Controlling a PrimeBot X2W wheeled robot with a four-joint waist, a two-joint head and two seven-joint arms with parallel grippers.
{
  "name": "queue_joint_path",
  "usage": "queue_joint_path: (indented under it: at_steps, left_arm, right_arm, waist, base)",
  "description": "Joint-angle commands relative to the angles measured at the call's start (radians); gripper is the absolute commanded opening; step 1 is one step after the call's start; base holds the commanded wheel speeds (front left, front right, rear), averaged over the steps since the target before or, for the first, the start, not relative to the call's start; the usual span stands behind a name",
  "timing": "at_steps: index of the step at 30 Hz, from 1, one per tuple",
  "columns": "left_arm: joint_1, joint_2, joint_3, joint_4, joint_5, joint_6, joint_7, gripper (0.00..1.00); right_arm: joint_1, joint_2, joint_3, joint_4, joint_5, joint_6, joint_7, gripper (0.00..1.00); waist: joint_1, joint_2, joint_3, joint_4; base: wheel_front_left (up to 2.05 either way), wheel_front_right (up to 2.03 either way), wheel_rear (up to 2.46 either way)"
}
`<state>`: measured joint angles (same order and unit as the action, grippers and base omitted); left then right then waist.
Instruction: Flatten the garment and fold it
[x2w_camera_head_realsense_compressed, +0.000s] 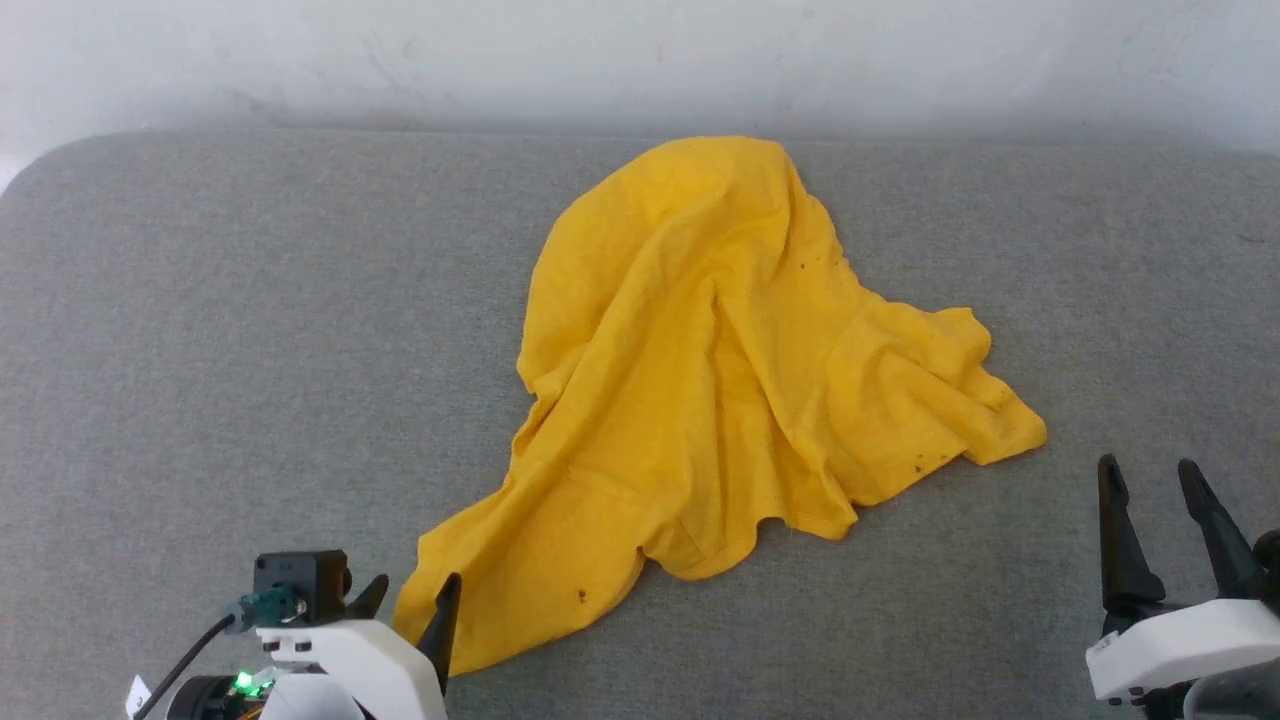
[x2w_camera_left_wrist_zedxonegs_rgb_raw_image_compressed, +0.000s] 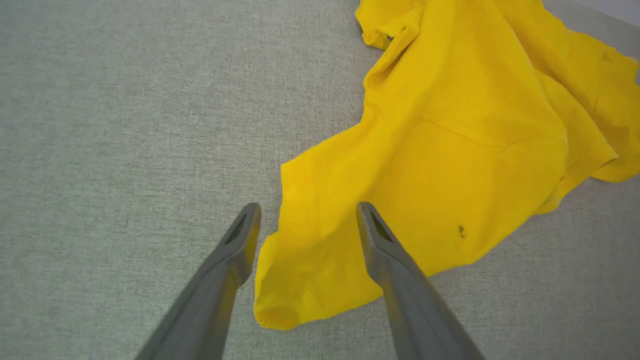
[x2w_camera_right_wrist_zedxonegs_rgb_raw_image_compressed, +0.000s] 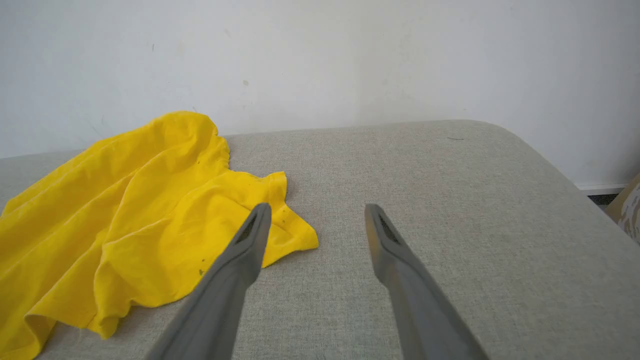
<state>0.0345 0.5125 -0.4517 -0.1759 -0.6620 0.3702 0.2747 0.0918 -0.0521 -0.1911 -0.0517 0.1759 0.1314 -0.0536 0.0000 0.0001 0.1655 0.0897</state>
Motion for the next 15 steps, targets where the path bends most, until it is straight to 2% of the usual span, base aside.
queue_joint_path:
  at_steps: [1, 8, 15]
  left_arm:
    - [0.010, 0.012, 0.003, 0.001, -0.004, 0.000, 0.009, 1.00]
    - [0.045, 0.042, 0.010, 0.021, -0.024, 0.040, 0.083, 1.00]
    - [0.044, 0.013, -0.010, 0.080, -0.087, -0.017, 0.106, 1.00]
  right_arm:
    - [0.003, 0.002, 0.000, -0.002, 0.002, -0.001, -0.004, 1.00]
    - [0.000, 0.002, -0.001, 0.004, 0.008, -0.001, -0.012, 1.00]
    - [-0.007, 0.002, -0.005, 0.013, 0.008, -0.001, -0.015, 1.00]
  waist:
    - [0.0000, -0.0001, 0.006, -0.007]
    - [0.0000, -0.0001, 0.021, -0.031]
    - [0.0000, -0.0001, 0.021, -0.038]
  base:
    - [0.00, 0.00, 0.00]
    - [0.00, 0.00, 0.00]
    - [0.00, 0.00, 0.00]
